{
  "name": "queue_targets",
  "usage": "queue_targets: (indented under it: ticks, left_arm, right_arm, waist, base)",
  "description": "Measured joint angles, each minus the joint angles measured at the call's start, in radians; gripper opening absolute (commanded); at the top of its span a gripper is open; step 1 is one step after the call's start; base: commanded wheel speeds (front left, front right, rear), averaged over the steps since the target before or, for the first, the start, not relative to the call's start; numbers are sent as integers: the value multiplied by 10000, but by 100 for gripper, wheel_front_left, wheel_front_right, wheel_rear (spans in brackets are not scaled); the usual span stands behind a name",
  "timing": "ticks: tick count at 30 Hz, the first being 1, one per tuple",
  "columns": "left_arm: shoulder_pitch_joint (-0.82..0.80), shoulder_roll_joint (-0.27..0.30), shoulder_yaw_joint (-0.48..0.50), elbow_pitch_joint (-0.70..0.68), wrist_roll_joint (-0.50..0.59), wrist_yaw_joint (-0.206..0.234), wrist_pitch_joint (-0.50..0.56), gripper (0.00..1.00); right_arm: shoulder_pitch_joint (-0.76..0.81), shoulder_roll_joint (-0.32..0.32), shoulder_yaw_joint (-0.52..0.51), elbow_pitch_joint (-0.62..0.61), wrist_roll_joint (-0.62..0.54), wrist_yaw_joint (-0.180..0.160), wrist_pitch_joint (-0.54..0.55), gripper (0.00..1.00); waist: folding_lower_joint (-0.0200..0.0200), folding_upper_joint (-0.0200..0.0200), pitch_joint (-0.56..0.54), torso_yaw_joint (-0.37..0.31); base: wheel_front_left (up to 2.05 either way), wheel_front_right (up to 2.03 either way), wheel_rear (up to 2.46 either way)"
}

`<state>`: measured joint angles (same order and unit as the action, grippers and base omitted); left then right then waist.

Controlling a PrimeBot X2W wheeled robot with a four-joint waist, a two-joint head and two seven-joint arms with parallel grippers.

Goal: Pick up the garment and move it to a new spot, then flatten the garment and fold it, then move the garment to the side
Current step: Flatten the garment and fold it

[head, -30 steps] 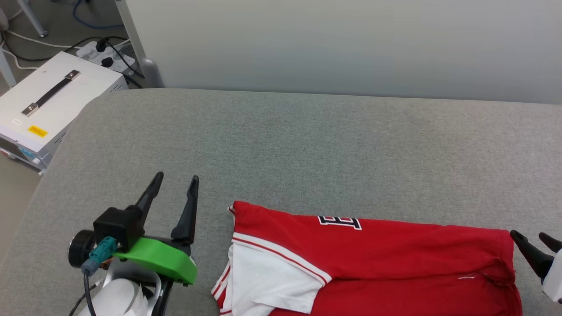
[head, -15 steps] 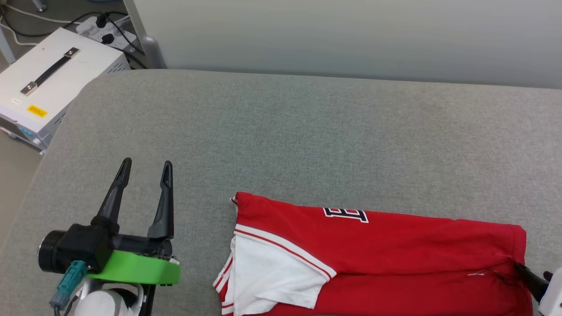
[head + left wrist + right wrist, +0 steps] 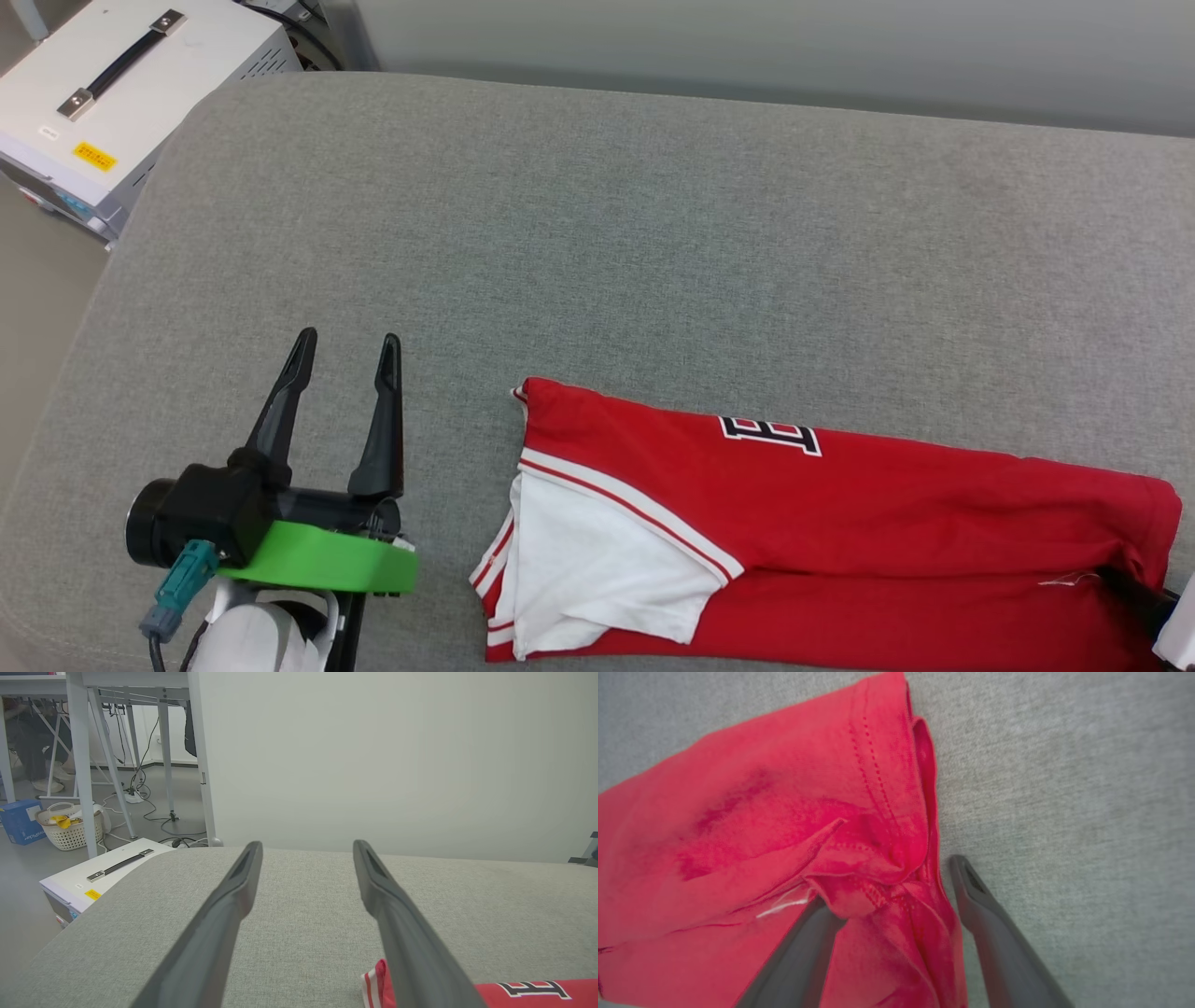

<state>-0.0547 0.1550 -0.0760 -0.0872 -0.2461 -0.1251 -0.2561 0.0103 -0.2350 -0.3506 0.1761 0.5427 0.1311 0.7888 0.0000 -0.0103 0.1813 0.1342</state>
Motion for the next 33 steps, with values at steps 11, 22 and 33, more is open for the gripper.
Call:
queue_targets:
  ticks: [11,22,33]
  left_arm:
    - [-1,84,-196,104,0,-19,0,100]
    - [2,123,-247,222,-4,-19,0,100]
    - [38,123,-301,313,-15,-25,0,100]
  right_arm:
    - [-47,67,872,274,414,-73,-259,100]
    - [-139,-25,1283,656,644,-33,-1542,0]
    - [-139,-681,8,989,215,13,-2499,0]
  waist:
    - [0,-1,-148,22]
    - [0,0,-387,-55]
    - [0,0,-792,-275]
  base:
    - [0,0,0]
    - [0,0,0]
    - [0,0,0]
